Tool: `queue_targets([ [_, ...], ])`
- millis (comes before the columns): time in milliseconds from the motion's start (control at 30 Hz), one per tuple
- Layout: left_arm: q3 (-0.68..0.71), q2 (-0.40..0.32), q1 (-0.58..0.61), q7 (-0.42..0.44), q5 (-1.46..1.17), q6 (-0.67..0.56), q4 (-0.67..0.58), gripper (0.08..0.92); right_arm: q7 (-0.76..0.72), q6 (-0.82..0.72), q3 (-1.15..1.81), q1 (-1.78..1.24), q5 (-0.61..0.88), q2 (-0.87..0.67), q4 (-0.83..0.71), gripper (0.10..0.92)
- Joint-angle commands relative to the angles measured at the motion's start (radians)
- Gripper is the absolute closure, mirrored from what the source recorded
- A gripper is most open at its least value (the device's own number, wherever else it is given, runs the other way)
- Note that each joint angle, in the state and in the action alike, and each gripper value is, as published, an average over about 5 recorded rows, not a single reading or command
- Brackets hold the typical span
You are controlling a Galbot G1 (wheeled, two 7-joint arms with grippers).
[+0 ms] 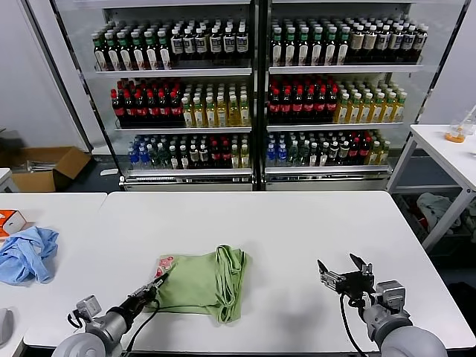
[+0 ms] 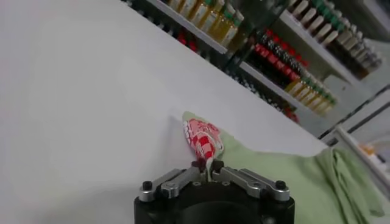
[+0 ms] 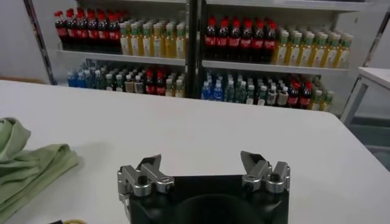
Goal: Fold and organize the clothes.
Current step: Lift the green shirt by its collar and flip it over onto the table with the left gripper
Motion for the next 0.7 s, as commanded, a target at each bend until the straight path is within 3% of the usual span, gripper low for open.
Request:
queue_targets([
  [33, -0.191, 0.013, 0.039, 0.0, -0.283, 0.026, -0.027, 0.896, 0.0, 0.0, 0.004, -0.002, 0.002, 0.004, 0.004, 0.203],
  [200, -0.425, 0.118, 0.069, 0.007, -0.312, 0.04, -0.064, 0.896, 0.002, 0.0, -0.002, 0.015, 0.01, 0.007, 0.006, 0.203],
  [433, -0.748, 0.422, 0.11, 0.1, -0.175, 0.063, -0.087, 0.896, 0.001, -0.001, -0.025, 0.05, 0.019, 0.014, 0.012, 0.203],
  [567, -0.717, 0.493, 0.135, 0.132, -0.051, 0.062, -0.159, 0.896, 0.002, 0.0, -0.033, 0.047, 0.018, 0.033, 0.021, 0.203],
  [700, -0.524, 0.43, 0.14, 0.109, 0.186, 0.047, -0.291, 0.896, 0.004, -0.001, -0.037, 0.036, 0.014, 0.048, 0.035, 0.203],
])
